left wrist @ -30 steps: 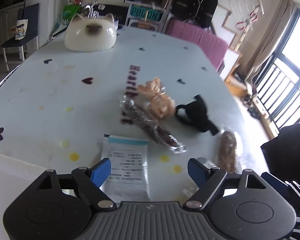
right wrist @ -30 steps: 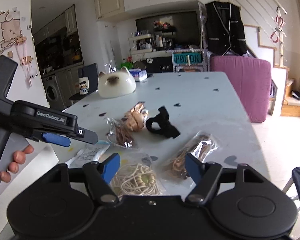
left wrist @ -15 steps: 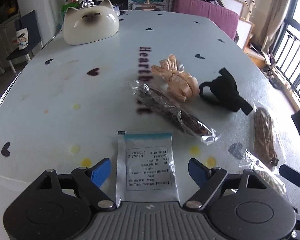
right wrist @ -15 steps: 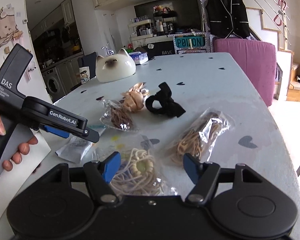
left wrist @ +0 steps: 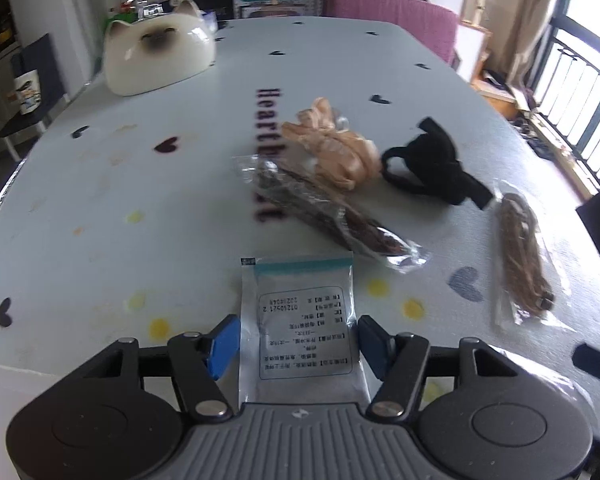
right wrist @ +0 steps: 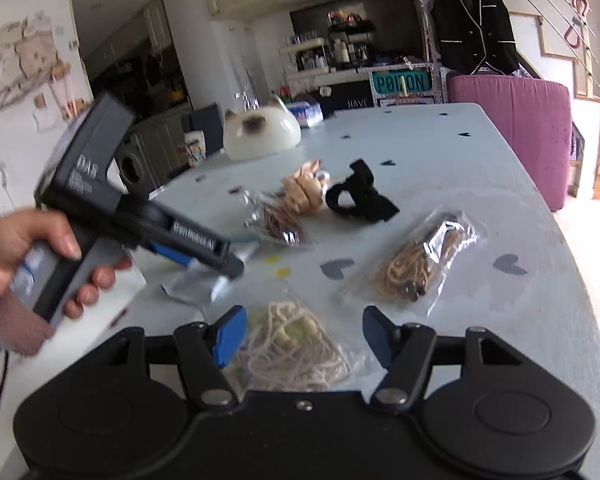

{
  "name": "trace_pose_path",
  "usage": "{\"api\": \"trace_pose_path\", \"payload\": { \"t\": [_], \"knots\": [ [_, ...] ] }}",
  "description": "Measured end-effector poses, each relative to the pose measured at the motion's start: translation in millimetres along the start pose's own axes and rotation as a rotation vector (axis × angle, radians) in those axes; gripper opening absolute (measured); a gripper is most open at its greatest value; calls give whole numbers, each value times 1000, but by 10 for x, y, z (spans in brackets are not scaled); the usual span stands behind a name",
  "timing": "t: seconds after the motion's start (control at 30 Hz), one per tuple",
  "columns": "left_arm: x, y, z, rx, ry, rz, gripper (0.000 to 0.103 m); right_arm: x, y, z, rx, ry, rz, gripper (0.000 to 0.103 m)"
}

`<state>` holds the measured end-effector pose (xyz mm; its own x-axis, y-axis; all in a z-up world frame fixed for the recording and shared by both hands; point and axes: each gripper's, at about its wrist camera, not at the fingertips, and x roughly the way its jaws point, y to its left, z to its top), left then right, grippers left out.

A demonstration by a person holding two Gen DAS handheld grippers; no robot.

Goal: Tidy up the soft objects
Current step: 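Grasp the white sachet with the left gripper while the right grasps the bagged string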

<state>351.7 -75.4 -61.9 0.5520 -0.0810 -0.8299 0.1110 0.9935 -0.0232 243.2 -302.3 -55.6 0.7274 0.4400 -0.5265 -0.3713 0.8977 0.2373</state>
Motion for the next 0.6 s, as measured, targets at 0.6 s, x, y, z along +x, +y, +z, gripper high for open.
{"api": "trace_pose_path", "payload": {
  "t": [0.6],
  "knots": [
    [-29,-141,-126,51,13,14,81,-73,153,-132,78,67,72,82]
  ]
}}
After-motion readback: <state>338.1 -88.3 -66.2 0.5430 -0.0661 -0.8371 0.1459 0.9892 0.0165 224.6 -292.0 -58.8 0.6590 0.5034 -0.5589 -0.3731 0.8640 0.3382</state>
